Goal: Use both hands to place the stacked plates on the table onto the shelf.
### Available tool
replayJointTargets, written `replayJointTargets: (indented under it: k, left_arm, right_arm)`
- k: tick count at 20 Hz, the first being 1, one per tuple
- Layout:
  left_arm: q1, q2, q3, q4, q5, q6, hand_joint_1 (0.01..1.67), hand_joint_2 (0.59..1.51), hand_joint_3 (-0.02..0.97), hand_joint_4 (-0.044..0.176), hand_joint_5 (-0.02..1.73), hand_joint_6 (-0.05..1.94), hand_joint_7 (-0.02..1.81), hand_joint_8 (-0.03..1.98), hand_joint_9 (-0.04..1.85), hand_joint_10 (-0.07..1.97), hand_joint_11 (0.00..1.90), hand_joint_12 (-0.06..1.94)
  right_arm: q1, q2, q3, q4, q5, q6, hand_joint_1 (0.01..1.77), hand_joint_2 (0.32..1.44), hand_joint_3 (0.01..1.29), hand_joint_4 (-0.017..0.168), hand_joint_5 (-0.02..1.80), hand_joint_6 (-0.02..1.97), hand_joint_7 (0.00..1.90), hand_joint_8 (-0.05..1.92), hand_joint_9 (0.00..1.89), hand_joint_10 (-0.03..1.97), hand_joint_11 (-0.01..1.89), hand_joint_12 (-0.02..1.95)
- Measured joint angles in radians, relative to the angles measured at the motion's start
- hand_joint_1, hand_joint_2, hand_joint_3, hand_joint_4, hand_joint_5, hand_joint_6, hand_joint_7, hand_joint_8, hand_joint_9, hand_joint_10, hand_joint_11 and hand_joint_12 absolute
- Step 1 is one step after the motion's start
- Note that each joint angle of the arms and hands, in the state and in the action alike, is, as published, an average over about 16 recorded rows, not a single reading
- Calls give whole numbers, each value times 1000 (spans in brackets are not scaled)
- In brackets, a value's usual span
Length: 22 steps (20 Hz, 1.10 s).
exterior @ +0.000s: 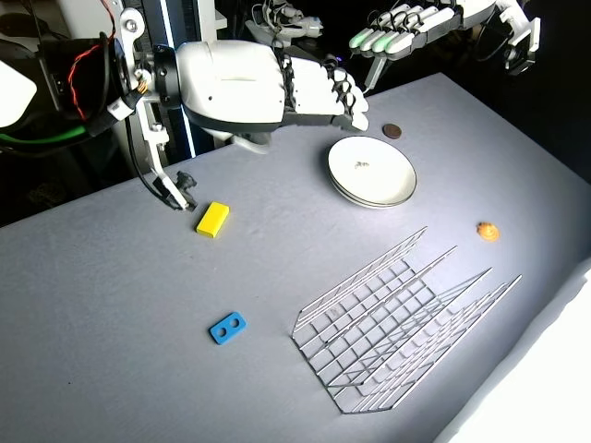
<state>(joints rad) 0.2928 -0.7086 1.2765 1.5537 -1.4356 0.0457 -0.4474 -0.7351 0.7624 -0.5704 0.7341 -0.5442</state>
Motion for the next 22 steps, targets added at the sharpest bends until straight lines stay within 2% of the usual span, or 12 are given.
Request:
replayJointTargets:
  k: [4, 6, 10, 14, 18, 22]
  left_arm:
    - [2, 0, 3, -1, -4, -13, 20, 1128, 5, 0, 39, -5, 51, 8, 18, 6, 16, -13]
    - [3, 0, 4, 5, -9, -21, 20, 1129, 5, 0, 43, -4, 52, 11, 20, 6, 16, -13]
    - [12, 2, 0, 31, -16, -40, 21, 1134, 7, 0, 47, -1, 50, 13, 21, 6, 16, -13]
    - [48, 6, -11, 60, -2, -55, 21, 1143, 10, 0, 56, 0, 52, 13, 22, 6, 16, -13]
    - [115, 10, -27, 93, 39, -56, 22, 1152, 13, 0, 67, 0, 59, 13, 26, 7, 16, -13]
    - [210, 13, -38, 109, 106, -46, 23, 1161, 15, 0, 73, 0, 67, 13, 32, 7, 16, -13]
  right_arm:
    - [-10, -7, 5, 8, -18, -23, 1324, 1061, 18, -2, 120, 21, 95, 16, 94, 7, 16, 403]
    - [-14, -13, 9, -2, -27, -21, 1399, 1053, 18, -2, 127, 21, 97, 15, 99, 6, 17, 424]
    - [-16, -25, 23, -54, -42, 11, 1415, 1063, 18, 0, 136, 21, 103, 14, 110, 6, 19, 454]
    - [-13, -39, 39, -109, -61, 51, 1416, 1071, 18, 0, 144, 21, 108, 14, 120, 6, 20, 487]
    - [-10, -51, 53, -157, -70, 91, 1424, 1069, 18, 0, 143, 21, 103, 14, 119, 6, 21, 511]
    - [-6, -57, 62, -178, -76, 113, 1424, 1064, 18, -1, 138, 21, 98, 14, 113, 6, 21, 517]
